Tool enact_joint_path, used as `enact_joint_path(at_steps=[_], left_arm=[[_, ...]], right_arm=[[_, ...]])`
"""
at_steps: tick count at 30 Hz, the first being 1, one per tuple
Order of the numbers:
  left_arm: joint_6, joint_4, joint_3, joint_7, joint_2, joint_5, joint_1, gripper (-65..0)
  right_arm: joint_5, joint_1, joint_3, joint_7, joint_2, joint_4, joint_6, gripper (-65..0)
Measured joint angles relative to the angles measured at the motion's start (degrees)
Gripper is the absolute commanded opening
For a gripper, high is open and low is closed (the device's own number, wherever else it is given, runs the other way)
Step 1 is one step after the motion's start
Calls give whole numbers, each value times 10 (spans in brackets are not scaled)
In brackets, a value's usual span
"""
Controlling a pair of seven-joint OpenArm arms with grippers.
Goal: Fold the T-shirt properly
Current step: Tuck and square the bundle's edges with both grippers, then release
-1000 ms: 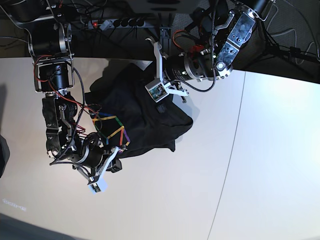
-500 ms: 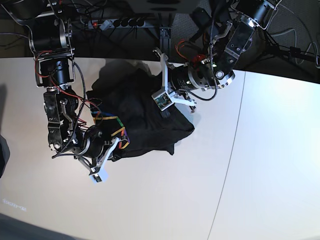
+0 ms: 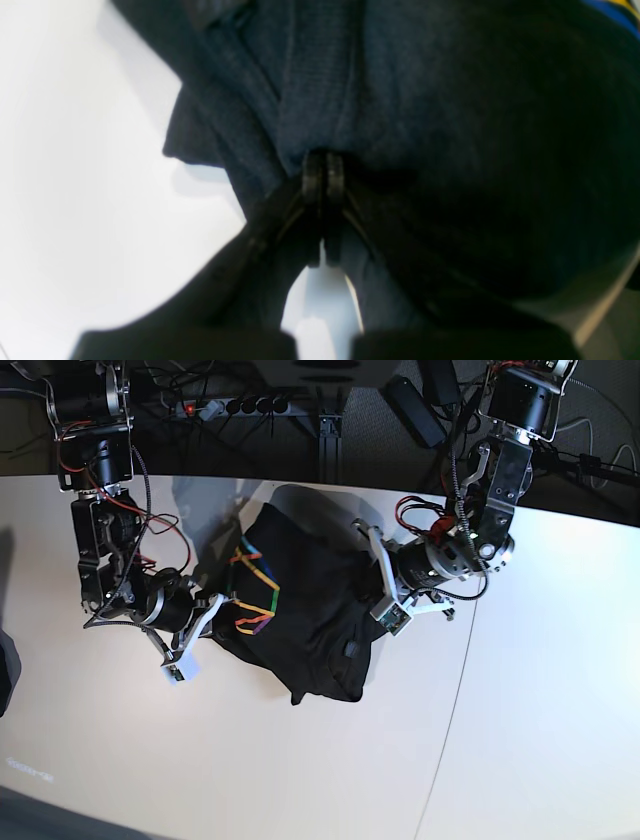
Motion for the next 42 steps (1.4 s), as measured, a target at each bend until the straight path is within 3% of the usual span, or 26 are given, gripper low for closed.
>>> enact_joint_path(at_steps=[17, 24, 31, 42], left_arm=[[0, -27, 0, -12, -8, -18, -76, -650], [0, -27, 0, -12, -8, -17, -84, -650], [0, -26, 0, -12, -8, -18, -111, -650], [9, -27, -33, -12, -13, -19, -138, -650]], right_arm=[[46, -165, 0, -6, -10, 151, 0, -650], [48, -171, 0, -10, -24, 157, 0, -650], [49, -174, 0, -19, -60, 158, 1, -650], [52, -174, -1, -21, -59, 158, 1, -650]])
